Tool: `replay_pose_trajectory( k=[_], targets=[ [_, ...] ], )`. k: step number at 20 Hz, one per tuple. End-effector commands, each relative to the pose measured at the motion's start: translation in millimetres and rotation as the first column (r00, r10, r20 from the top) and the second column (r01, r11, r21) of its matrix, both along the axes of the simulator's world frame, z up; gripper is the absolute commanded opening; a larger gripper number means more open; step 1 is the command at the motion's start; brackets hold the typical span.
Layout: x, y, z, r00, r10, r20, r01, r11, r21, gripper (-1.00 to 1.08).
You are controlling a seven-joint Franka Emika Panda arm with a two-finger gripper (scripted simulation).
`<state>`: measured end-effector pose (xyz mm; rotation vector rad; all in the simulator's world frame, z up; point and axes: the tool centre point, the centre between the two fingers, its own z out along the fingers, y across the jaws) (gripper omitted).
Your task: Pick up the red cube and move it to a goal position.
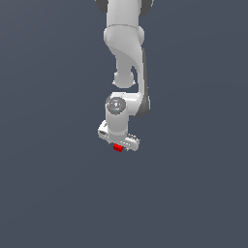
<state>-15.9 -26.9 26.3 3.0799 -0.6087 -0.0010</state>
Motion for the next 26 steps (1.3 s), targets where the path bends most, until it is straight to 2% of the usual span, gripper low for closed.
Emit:
replay_pose_trajectory(
  k=[1,3,4,17,26],
  targets=[
    [0,-1,-5,1.0,-0.017,0.001,0.017,1.0,0.001,1.0],
    [0,0,-6,1.0,-0.019,0.001,0.019,1.0,0.001,1.0],
    [0,0,-6,1.0,-0.019,0.001,0.019,1.0,0.001,-1.0],
    [0,0,-3,1.0,-0.018,0.001,0.018,1.0,0.002,-1.0],
    [5,5,39,1.0,-0.019,0.001,0.019,1.0,0.002,-1.0]
  ],
)
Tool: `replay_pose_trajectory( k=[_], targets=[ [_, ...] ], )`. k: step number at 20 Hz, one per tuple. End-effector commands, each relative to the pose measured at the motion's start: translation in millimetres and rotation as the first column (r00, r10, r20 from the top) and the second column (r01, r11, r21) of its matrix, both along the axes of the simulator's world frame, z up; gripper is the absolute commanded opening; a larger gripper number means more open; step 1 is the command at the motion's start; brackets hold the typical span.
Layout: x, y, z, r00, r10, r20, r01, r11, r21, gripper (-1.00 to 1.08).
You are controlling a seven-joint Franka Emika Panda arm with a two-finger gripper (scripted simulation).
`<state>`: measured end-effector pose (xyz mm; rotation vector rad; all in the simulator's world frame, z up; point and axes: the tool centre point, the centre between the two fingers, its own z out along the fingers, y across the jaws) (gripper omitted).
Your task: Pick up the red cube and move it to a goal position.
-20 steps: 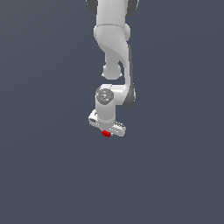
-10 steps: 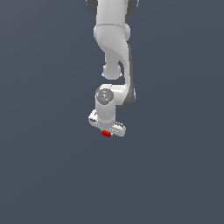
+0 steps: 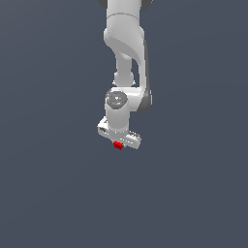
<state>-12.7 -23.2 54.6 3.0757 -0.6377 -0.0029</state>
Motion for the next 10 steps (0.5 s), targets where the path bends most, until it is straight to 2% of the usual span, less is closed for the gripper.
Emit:
replay_pose_trajectory(
  k=[1,10],
  targets=[
    [3,2,18,1.0,0.0,0.002,0.0,1.0,0.0,-1.0],
    [14,12,110,1.0,-0.001,0.002,0.001,1.0,0.0,-1.0]
  ],
)
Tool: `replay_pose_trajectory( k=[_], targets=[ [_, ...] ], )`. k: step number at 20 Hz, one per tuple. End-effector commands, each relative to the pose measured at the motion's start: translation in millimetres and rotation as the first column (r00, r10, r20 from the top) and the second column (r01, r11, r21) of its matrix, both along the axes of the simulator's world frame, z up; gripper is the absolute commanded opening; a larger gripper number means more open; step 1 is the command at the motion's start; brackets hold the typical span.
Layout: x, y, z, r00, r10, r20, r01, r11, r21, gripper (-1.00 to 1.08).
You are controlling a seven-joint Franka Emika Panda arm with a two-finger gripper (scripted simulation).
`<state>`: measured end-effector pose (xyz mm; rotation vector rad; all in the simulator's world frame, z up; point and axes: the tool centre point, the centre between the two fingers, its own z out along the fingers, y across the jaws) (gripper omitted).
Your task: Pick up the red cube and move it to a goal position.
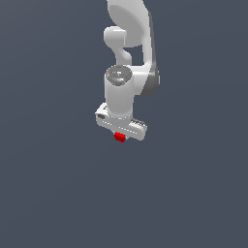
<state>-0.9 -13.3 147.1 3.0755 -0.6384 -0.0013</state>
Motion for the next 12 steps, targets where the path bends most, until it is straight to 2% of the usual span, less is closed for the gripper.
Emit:
replay_pose_trajectory(
  k=[1,12],
  targets=[
    [3,3,30,1.0,0.0,0.001,0.0,1.0,0.0,-1.0],
    [20,16,149,1.0,-0.001,0.001,0.001,1.0,-0.001,-1.0]
  ],
)
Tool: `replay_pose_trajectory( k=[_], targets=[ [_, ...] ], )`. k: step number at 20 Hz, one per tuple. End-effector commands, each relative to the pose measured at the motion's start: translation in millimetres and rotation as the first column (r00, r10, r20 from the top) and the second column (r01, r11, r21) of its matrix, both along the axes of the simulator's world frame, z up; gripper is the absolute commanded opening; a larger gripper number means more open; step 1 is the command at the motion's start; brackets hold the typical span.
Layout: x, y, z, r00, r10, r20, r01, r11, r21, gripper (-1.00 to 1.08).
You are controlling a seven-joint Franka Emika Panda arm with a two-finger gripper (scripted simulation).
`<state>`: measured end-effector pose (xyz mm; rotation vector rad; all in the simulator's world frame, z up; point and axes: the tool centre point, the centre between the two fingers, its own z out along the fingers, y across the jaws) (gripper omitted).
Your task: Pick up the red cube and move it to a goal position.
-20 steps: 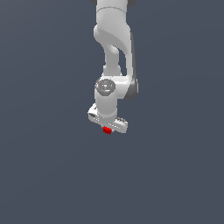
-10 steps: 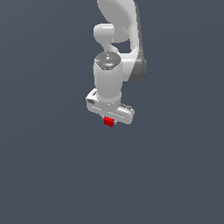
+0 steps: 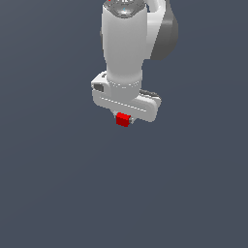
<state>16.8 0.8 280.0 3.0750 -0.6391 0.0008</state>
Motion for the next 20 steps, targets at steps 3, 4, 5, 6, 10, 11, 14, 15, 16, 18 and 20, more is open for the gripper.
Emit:
replay_pose_trajectory(
  k=[3,4,5,6,10,11,14,15,16,18,20],
  targets=[
    [6,5,47,1.0,0.0,0.0,0.0,1.0,0.0,-1.0],
    [8,6,57,1.0,0.0,0.0,0.0,1.0,0.0,-1.0],
    [10,7,67,1.0,0.0,0.0,0.0,1.0,0.0,-1.0],
    [11,8,77,1.0,0.0,0.0,0.0,1.0,0.0,-1.0],
    [17,12,111,1.0,0.0,0.0,0.0,1.0,0.0,-1.0],
    [18,13,118,1.0,0.0,0.0,0.0,1.0,0.0,-1.0],
    [22,15,139,1.0,0.0,0.0,0.0,1.0,0.0,-1.0],
    [23,16,146,1.0,0.001,0.0,-0.001,1.0,0.001,-1.0],
    [24,17,152,1.0,0.001,0.0,-0.001,1.0,0.001,-1.0],
    [27,18,163,1.0,0.001,0.0,-0.001,1.0,0.001,-1.0],
    [29,19,173,1.0,0.001,0.0,-0.001,1.0,0.001,-1.0]
  ],
)
